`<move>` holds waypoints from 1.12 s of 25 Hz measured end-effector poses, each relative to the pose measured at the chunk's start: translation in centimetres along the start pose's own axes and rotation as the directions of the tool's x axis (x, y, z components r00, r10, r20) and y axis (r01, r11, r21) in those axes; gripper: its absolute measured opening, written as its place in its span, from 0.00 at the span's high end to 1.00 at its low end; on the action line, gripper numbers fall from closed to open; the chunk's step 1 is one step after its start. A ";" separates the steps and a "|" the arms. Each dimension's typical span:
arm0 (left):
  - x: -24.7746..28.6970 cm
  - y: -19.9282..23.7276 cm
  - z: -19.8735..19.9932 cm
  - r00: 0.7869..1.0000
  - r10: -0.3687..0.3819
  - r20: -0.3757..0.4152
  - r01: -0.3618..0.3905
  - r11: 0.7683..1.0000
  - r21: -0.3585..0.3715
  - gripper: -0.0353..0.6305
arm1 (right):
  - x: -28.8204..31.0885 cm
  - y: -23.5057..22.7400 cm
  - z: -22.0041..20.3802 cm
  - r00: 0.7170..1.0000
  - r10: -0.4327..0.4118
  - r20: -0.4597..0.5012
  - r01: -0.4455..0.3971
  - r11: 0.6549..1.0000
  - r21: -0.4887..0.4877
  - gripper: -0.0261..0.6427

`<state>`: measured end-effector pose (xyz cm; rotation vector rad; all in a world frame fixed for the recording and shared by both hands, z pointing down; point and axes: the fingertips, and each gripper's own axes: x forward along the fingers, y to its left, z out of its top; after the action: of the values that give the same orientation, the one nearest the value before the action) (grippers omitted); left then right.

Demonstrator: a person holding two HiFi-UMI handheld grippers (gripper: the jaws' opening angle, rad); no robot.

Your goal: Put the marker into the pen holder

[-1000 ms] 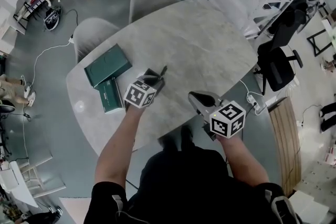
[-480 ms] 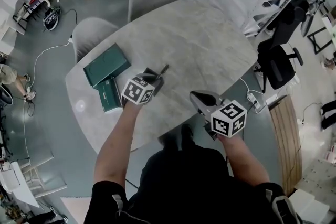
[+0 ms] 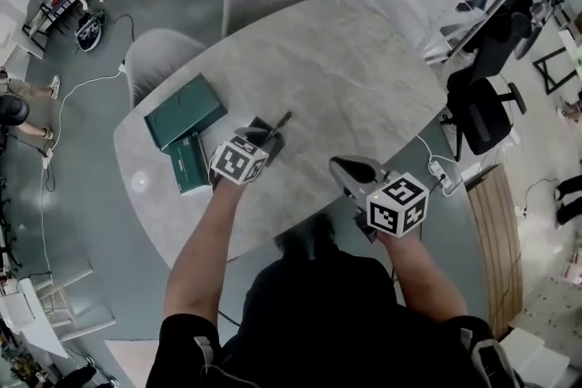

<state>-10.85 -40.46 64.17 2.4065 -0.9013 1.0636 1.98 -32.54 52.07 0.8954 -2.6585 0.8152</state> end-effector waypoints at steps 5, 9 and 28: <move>0.1 0.1 -0.2 1.000 -0.014 -0.010 0.014 1.000 -0.015 0.87 | 0.0 0.0 -0.1 1.000 0.004 -0.003 -0.004 1.000 0.000 0.96; 0.0 0.1 -0.7 1.000 -0.019 -0.012 0.019 0.999 -0.029 0.87 | -0.2 -0.1 -0.2 1.000 -0.002 -0.005 0.002 1.000 0.005 0.96; 0.0 -0.2 -1.5 0.990 0.024 -0.140 -0.004 0.990 0.139 0.87 | -0.3 -0.1 -0.6 1.000 0.004 -0.025 -0.004 1.000 0.007 0.96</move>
<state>-11.52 -39.51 65.11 2.4008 -0.8215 1.3242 2.25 -32.11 52.54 0.8766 -2.6382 0.8316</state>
